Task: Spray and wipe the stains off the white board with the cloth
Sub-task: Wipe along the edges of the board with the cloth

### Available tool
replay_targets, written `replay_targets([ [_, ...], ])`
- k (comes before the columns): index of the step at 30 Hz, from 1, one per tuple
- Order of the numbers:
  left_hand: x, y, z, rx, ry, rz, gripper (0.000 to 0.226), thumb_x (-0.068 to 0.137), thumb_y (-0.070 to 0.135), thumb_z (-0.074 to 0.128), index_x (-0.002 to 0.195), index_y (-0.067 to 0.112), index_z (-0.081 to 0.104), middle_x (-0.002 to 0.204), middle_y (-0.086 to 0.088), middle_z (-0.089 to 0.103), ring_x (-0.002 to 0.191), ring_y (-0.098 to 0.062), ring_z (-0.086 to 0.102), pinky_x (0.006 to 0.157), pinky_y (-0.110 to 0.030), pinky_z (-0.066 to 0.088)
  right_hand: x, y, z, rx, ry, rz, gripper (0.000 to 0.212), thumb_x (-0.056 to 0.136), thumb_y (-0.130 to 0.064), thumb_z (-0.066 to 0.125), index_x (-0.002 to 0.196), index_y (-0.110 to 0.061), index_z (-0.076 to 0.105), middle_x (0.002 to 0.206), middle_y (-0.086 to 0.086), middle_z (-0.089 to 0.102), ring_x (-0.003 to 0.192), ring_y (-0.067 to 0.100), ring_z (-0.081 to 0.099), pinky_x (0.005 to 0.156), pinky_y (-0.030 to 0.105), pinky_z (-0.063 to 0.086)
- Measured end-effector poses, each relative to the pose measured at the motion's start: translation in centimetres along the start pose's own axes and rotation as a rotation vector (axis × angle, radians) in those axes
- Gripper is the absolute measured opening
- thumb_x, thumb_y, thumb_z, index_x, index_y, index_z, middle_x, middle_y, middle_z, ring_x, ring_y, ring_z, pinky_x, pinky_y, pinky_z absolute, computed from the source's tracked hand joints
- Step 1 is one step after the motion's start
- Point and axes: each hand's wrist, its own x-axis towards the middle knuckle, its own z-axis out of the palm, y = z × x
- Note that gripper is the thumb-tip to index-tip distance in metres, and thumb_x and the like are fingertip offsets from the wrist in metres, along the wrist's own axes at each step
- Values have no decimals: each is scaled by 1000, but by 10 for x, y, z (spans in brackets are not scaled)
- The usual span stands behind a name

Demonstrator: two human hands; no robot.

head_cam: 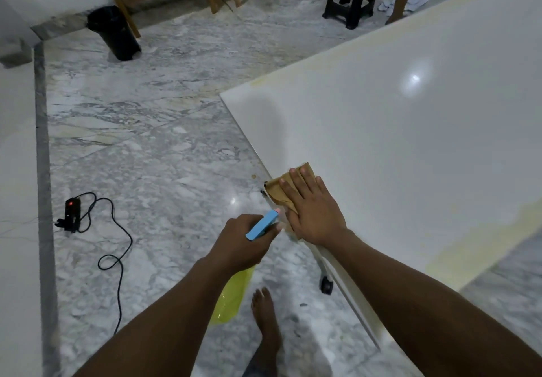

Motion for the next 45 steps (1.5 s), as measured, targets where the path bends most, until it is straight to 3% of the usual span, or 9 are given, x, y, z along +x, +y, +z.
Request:
replay_targets([
  [6,-79,15,51,39,-14,-15,40,98,43,72,86,4,73,62,-7,66,59,-26,75,53,-27,64,-138,6,-4,-9,-16,20,65,98,-45,34,157,-24,19,166,5,9,153,27,-2,123,48,9],
  [17,-166,46,128,78,-59,80,40,101,38,69,66,19,62,60,-7,62,44,-6,64,47,-16,54,-330,5,1,238,61,6,63,91,-21,45,152,-12,35,164,7,20,153,28,10,122,47,18],
  [20,-174,52,132,67,-73,96,38,100,40,69,66,24,61,60,-3,61,52,-22,73,57,-33,65,-357,-6,-27,730,161,293,47,94,-17,42,138,-22,55,138,-6,59,131,9,51,104,23,42],
  [23,-177,62,127,102,-89,128,32,101,43,66,85,16,74,61,-1,63,49,-13,69,57,-27,63,-357,2,-67,1624,305,963,28,91,-17,60,118,-17,66,100,7,73,90,19,67,79,32,53],
  [25,-178,69,121,116,-107,146,34,101,43,66,81,17,73,60,1,63,51,-16,71,60,-31,65,-353,16,-82,2257,279,999,76,56,-29,92,124,-11,63,112,14,71,101,33,66,98,46,51],
  [27,-174,73,112,113,-137,143,38,99,45,68,70,20,65,64,-3,68,56,-25,75,64,-43,67,-341,20,-93,2444,291,925,105,35,-34,99,130,-11,60,122,14,66,110,35,62,112,52,36],
  [31,-158,76,86,181,-153,204,51,94,56,67,81,7,67,74,-20,71,66,-38,72,66,-55,64,-283,8,-114,2544,227,924,98,59,-34,88,146,-18,47,150,9,48,139,32,43,118,52,27],
  [36,-119,71,39,214,-153,266,50,99,49,67,72,7,60,69,-20,66,66,-38,69,68,-57,61,-187,-23,-135,2372,72,913,41,84,-36,58,107,-4,71,104,15,72,86,30,71,78,43,60],
  [45,30,22,-73,288,-102,262,56,97,58,58,57,21,45,51,4,46,49,-17,46,52,-31,34,17,-52,-126,2199,-106,1018,39,93,-35,52,110,-4,68,102,15,70,89,30,66,81,39,57],
])
